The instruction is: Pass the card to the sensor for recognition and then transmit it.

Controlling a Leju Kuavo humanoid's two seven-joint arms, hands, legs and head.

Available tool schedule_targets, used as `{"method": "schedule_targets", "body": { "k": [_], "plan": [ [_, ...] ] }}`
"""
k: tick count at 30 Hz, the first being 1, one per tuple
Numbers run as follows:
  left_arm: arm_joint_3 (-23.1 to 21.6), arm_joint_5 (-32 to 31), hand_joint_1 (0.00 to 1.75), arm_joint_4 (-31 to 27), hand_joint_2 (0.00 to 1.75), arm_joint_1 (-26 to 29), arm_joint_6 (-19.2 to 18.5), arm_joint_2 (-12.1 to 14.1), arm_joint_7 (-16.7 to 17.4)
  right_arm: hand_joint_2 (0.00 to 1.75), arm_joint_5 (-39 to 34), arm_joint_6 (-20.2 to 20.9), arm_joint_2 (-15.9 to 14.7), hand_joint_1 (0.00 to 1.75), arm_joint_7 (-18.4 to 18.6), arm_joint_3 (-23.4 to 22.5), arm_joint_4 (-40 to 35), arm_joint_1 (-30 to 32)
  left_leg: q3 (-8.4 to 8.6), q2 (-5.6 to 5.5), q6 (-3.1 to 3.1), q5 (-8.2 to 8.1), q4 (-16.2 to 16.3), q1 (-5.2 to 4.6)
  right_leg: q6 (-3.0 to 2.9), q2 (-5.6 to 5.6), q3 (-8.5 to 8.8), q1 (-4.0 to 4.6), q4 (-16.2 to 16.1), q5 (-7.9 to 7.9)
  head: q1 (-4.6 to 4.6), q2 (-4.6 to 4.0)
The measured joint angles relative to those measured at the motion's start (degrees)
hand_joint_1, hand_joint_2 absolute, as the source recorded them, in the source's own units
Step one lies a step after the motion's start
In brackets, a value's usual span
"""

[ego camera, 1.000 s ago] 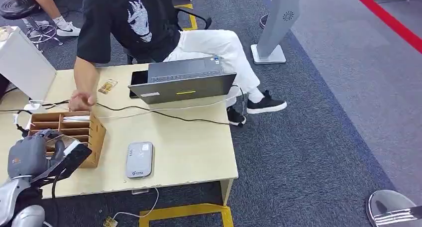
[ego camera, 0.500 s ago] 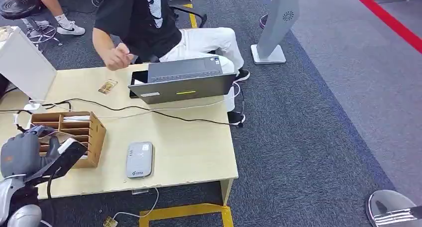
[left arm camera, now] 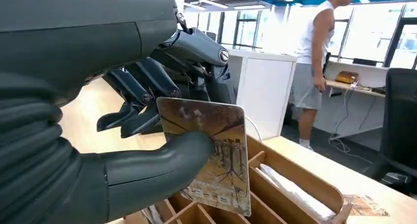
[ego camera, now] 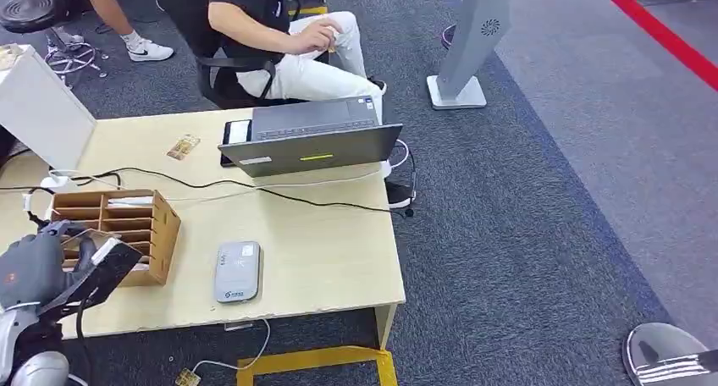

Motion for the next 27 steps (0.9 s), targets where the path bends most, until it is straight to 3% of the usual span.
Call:
{"method": "schedule_targets", "body": {
  "k": [27],
  "plan": [
    [0.37, -0.55, 1.75, 0.02, 1.75, -0.27, 0.17, -0.42, -0.70, 1.75, -0.52, 0.02, 0.02, 0.00, -0.35, 0.00, -0.17, -0.01, 0.00, 0.00, 0.00, 0.00, 0.00, 0.00, 0.00, 0.00, 0.00, 0.00, 0.00, 0.00, 0.00, 0.00]
  ]
}}
